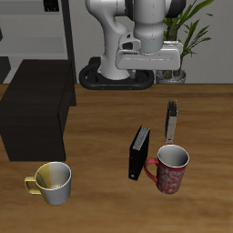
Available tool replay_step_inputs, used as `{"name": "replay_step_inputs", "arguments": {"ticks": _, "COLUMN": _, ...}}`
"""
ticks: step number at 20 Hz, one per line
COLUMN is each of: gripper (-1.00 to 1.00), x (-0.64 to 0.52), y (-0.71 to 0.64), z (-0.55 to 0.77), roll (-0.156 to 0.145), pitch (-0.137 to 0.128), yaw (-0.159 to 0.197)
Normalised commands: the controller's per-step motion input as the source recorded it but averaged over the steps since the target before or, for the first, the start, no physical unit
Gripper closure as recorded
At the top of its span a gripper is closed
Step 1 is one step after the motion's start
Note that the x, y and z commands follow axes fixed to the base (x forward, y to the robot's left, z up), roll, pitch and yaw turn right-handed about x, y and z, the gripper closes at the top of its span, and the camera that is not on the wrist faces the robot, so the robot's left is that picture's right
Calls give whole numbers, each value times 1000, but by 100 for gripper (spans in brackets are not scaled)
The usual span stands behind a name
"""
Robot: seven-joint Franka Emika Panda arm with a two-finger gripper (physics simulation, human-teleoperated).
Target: Place the yellow book flat on top of the shelf
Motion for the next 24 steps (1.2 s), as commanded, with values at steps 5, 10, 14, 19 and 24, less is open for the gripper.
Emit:
{"name": "replay_step_inputs", "arguments": {"ticks": 5, "gripper": -100, "x": -98, "y": 413, "z": -155, "roll": 8, "pitch": -25, "yaw": 13}}
{"name": "replay_step_inputs", "arguments": {"ticks": 10, "gripper": -100, "x": -53, "y": 276, "z": -135, "roll": 0, "pitch": -24, "yaw": 9}}
{"name": "replay_step_inputs", "arguments": {"ticks": 14, "gripper": -100, "x": -19, "y": 238, "z": -122, "roll": -5, "pitch": -35, "yaw": 46}}
{"name": "replay_step_inputs", "arguments": {"ticks": 19, "gripper": -100, "x": 86, "y": 161, "z": -100, "roll": -12, "pitch": -21, "yaw": -2}}
{"name": "replay_step_inputs", "arguments": {"ticks": 24, "gripper": -100, "x": 81, "y": 81, "z": -301, "roll": -9, "pitch": 17, "yaw": 23}}
